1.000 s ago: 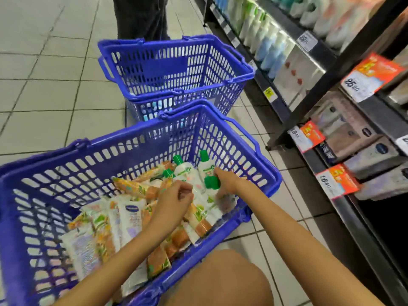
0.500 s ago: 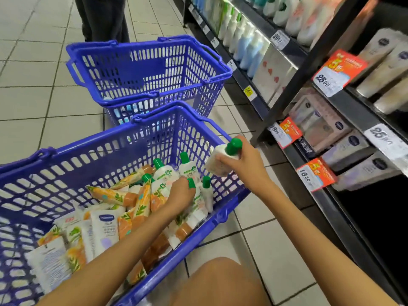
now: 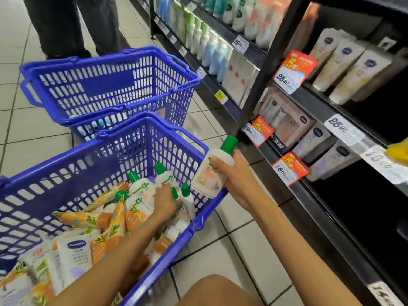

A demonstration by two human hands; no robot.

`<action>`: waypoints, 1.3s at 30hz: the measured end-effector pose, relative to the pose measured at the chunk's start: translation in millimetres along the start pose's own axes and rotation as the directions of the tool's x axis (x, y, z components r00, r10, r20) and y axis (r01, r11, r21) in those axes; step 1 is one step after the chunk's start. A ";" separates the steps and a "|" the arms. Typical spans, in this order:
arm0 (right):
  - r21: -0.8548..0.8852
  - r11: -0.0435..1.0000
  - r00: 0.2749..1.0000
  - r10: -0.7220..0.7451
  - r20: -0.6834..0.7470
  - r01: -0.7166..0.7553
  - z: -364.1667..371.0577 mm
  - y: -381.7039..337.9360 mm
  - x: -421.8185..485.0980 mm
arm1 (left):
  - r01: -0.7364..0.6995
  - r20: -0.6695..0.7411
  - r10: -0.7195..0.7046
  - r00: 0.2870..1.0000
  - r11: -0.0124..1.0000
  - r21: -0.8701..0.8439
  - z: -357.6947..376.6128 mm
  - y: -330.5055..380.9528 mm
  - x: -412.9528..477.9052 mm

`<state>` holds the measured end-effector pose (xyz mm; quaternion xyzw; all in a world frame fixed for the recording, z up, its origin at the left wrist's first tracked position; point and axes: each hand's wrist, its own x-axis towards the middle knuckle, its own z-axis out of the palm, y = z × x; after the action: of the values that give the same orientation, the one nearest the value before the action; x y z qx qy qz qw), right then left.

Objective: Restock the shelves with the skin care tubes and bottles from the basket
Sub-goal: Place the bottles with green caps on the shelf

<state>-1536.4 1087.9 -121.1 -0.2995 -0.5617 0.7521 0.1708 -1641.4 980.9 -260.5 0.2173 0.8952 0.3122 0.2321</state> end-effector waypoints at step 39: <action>-0.071 0.953 0.507 -0.218 -0.834 0.294 -377.1 -23.8 -532.6 | -0.029 0.650 0.760 0.010 0.650 -0.760 208.2 394.6 -413.7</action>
<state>-890.0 1059.3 -32.4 -0.5263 -0.4203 0.5076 0.5373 -1100.2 1135.7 -29.6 0.5443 0.2784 0.3931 0.6868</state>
